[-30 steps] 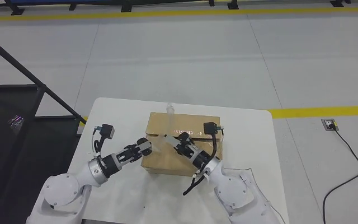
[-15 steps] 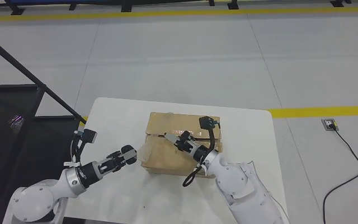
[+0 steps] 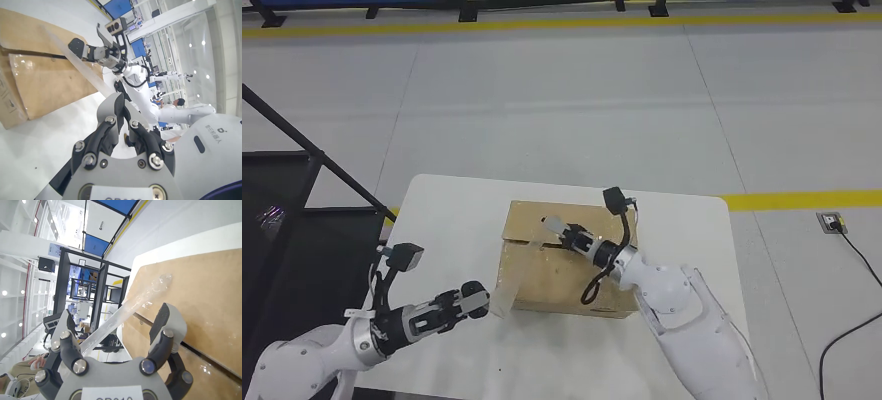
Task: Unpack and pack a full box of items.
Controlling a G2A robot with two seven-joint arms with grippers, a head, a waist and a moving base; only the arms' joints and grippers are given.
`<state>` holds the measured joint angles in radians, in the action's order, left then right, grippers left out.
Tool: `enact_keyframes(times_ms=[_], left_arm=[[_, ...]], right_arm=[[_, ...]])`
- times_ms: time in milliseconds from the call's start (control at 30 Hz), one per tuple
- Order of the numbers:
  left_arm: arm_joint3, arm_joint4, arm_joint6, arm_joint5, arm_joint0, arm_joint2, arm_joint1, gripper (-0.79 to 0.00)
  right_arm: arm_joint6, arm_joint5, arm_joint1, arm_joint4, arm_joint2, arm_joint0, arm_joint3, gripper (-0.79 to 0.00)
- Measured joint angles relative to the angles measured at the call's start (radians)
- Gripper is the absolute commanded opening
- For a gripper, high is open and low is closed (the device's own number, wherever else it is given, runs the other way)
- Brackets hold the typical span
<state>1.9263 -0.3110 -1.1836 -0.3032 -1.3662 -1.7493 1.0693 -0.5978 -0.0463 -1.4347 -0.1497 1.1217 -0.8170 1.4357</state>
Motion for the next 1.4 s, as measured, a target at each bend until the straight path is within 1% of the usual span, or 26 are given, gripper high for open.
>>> enact_keyframes(times_ms=[133,300,433,633,700,767,867,967,1033,1133,1200,1300,1400], left_arm=[[-0.01,-0.046,-0.053,-0.026,0.0,-0.007,-0.007,-0.785],[-0.017,-0.063,-0.067,-0.039,0.004,-0.011,-0.014,-0.785],[-0.022,-0.066,-0.058,-0.046,0.005,-0.019,-0.019,-0.785],[-0.022,-0.103,-0.019,-0.064,0.001,-0.029,-0.023,-0.785],[-0.022,-0.125,-0.011,-0.071,0.001,-0.032,-0.024,-0.785],[-0.021,-0.16,-0.002,-0.08,0.002,-0.031,-0.025,-0.785],[-0.023,-0.221,-0.003,-0.092,0.008,-0.028,-0.025,-0.785],[-0.027,-0.276,-0.014,-0.092,0.023,-0.028,-0.028,-0.785],[-0.034,-0.321,-0.018,-0.083,0.04,-0.029,-0.029,-0.785],[-0.059,-0.395,-0.028,-0.055,0.074,-0.023,-0.031,-0.785],[-0.077,-0.448,-0.049,-0.025,0.098,-0.013,-0.032,-0.785],[-0.122,-0.535,-0.095,0.031,0.144,0.003,-0.035,-0.785],[-0.155,-0.576,-0.124,0.067,0.172,0.015,-0.037,-0.785]], right_arm=[[-0.117,-0.032,-0.002,0.088,0.006,0.067,-0.1,0.0],[-0.218,-0.023,-0.005,0.175,0.009,0.13,-0.21,0.0],[-0.267,0.031,-0.004,0.228,0.018,0.152,-0.265,0.0],[-0.3,0.119,0.005,0.268,0.047,0.135,-0.287,0.0],[-0.299,0.145,0.009,0.268,0.055,0.127,-0.285,0.0],[-0.302,0.201,0.013,0.266,0.063,0.112,-0.271,0.0],[-0.304,0.316,0.022,0.261,0.084,0.083,-0.253,0.0],[-0.276,0.435,0.031,0.25,0.109,0.047,-0.235,0.0],[-0.259,0.525,0.037,0.24,0.127,0.012,-0.215,0.0],[-0.212,0.613,0.047,0.192,0.15,-0.037,-0.181,0.0],[-0.171,0.622,0.049,0.154,0.157,-0.053,-0.171,0.0],[-0.183,0.619,0.049,0.161,0.157,-0.051,-0.171,0.0],[-0.184,0.62,0.049,0.161,0.157,-0.052,-0.171,0.0]])
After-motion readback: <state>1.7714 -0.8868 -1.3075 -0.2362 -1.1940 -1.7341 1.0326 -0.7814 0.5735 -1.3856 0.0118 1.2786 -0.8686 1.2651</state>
